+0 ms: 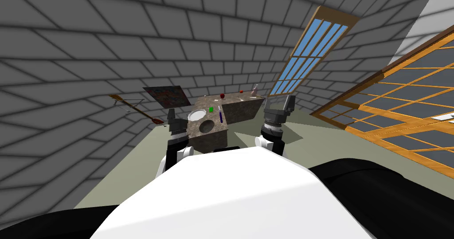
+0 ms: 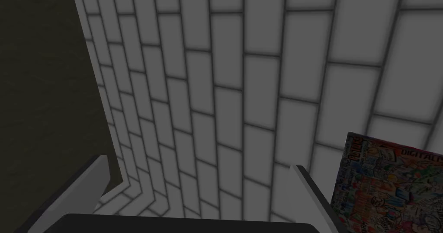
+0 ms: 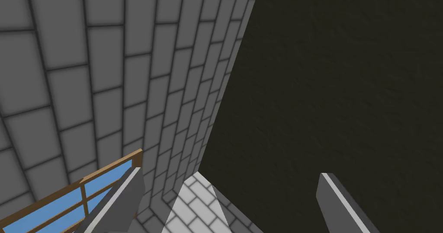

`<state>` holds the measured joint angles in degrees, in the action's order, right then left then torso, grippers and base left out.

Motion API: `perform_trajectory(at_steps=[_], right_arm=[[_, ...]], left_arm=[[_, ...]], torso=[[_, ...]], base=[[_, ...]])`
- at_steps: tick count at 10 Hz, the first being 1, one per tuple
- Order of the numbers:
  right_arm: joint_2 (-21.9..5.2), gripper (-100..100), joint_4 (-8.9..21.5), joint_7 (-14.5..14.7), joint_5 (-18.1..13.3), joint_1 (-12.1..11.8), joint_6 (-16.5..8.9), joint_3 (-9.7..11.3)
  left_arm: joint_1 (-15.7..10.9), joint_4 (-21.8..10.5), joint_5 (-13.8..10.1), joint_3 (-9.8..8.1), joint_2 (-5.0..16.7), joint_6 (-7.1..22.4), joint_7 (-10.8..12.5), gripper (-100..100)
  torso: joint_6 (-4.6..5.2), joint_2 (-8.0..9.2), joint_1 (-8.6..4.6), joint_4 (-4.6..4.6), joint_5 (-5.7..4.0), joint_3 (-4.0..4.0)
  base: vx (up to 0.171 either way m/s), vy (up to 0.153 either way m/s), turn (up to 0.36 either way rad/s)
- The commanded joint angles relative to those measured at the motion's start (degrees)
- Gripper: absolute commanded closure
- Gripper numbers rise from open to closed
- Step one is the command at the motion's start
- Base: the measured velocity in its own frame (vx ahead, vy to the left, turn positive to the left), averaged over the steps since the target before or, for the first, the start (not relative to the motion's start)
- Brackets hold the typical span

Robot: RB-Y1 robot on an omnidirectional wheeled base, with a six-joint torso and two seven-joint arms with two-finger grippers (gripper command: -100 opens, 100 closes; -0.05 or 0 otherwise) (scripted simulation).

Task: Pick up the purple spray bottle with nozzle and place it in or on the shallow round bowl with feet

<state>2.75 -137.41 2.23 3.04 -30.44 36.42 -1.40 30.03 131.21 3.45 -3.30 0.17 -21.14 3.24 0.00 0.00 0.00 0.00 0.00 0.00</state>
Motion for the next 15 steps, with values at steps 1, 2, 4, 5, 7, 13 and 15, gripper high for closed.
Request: perform_trajectory(at_steps=[1,2,4,5,7,13,15], right_arm=[[0.0,0,0.0,0.0,0.0,0.0,0.0,0.0],[0.0,0,0.0,0.0,0.0,0.0,0.0,0.0],[0.01,0,0.0,0.0,0.0,0.0,0.0,0.01],[0.01,0,0.0,0.0,0.0,0.0,0.0,0.01],[0.01,0,0.0,0.0,0.0,0.0,0.0,0.01],[0.01,0,0.0,0.0,0.0,0.01,0.0,0.01],[0.01,0,0.0,0.0,0.0,0.0,0.0,0.01]], left_arm=[[0.02,-0.28,0.19,-0.07,1.63,0.37,-0.1,-100],[0.04,-0.55,0.37,-0.13,2.83,0.74,-0.2,-100],[0.08,-1.33,0.88,-0.31,5.26,1.8,-0.46,-100],[0.1,-1.81,1.2,-0.42,6.37,2.47,-0.61,-100],[0.15,-2.93,1.92,-0.67,8.34,4.04,-0.94,-100],[0.28,-6.91,4.51,-1.58,12.58,9.93,-2.03,-100],[0.34,-8.3,5.52,-1.95,13.72,12.03,-2.5,-100]], torso=[[0.0,0.0,0.0,0.0,0.0,0.0],[0.0,0.01,-0.05,0.0,-0.01,0.0],[0.01,0.05,-0.22,0.01,-0.05,0.03],[0.01,0.05,-0.34,0.01,-0.07,0.03],[0.01,0.09,-0.45,0.02,-0.1,0.05],[0.01,0.15,-0.54,0.03,-0.13,0.08],[0.0,0.13,-0.63,0.03,-0.15,0.08]], base=[[-0.002,-0.019,-0.023],[-0.007,-0.052,-0.034],[-0.014,-0.081,-0.045],[-0.02,-0.103,-0.052],[-0.026,-0.122,-0.071],[-0.033,-0.16,-0.09],[-0.018,-0.162,-0.075]])
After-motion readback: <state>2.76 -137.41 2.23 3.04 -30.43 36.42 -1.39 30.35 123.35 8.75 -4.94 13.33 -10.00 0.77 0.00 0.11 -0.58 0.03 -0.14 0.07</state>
